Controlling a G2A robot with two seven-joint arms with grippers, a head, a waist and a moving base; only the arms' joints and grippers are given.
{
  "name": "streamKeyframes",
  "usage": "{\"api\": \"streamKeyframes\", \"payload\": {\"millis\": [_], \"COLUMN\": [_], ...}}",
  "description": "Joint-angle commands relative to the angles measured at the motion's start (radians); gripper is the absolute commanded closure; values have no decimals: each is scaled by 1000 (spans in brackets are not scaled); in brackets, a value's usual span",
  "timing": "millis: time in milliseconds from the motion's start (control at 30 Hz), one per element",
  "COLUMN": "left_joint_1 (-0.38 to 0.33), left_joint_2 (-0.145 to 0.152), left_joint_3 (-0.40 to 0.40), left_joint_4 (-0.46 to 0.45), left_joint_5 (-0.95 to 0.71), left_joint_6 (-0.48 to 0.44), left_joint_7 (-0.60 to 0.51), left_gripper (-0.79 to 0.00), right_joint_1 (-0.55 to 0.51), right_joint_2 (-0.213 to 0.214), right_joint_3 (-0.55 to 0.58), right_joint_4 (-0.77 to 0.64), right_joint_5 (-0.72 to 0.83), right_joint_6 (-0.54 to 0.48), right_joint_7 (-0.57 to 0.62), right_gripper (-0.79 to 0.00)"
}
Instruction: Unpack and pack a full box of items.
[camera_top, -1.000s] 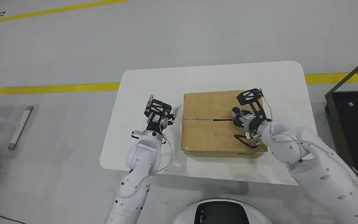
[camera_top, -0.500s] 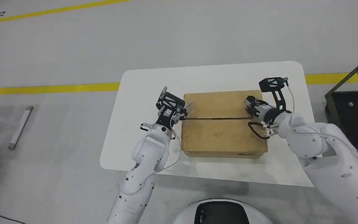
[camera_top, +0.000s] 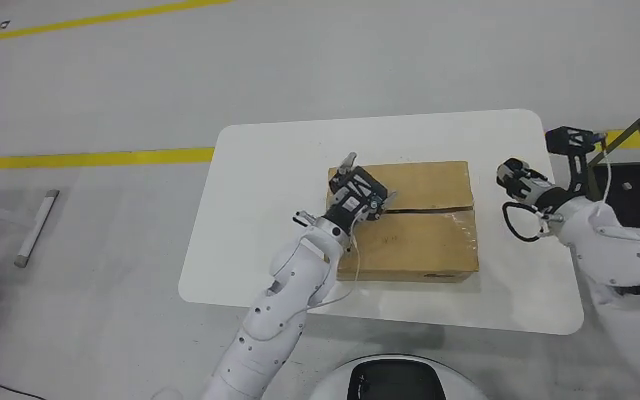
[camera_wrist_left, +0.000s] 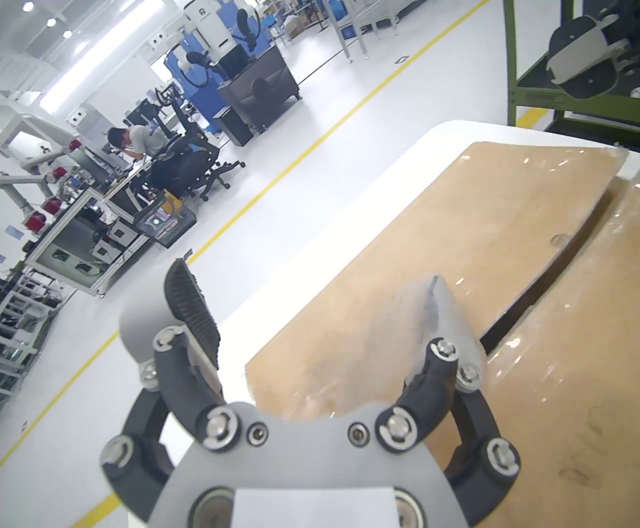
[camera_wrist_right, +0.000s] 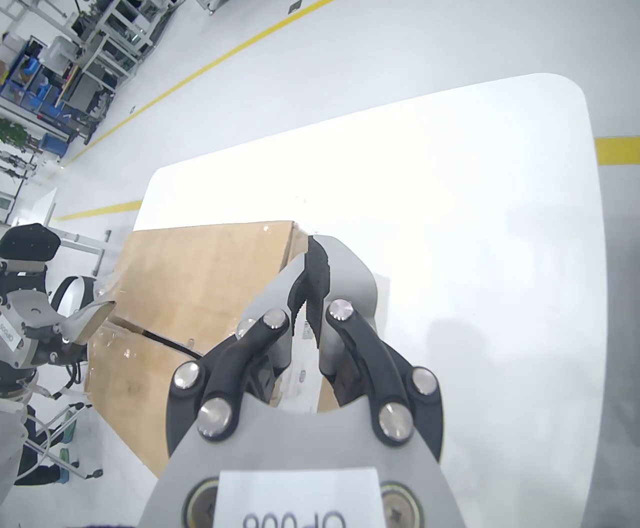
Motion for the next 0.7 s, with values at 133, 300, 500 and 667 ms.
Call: {"api": "streamKeyframes", "payload": {"millis": [133,300,500,667], "left_joint_1": [-50,-92,-133,-160], "left_joint_2": [-29,-57,-90,-113], "left_joint_3": [87,150,215,248], "left_joint_4": [45,89,126,145], "left_joint_5": [-7,-13,-16,2], "left_joint_6": [-7,3,9,30], "left_joint_7": [10,7,6,5], "left_gripper": [-785,-785,-785,-785], "right_joint_1": [-76,-139,-182,-199], "right_joint_2": [5,7,9,9], "right_joint_3": [89,158,206,217], "right_joint_4": [-14,-12,-7,-14], "right_joint_5": [25,59,92,110], "right_joint_6": [-20,-42,-70,-83], "right_joint_7": [-6,-16,-18,-17], "right_gripper": [0,0,0,0]}}
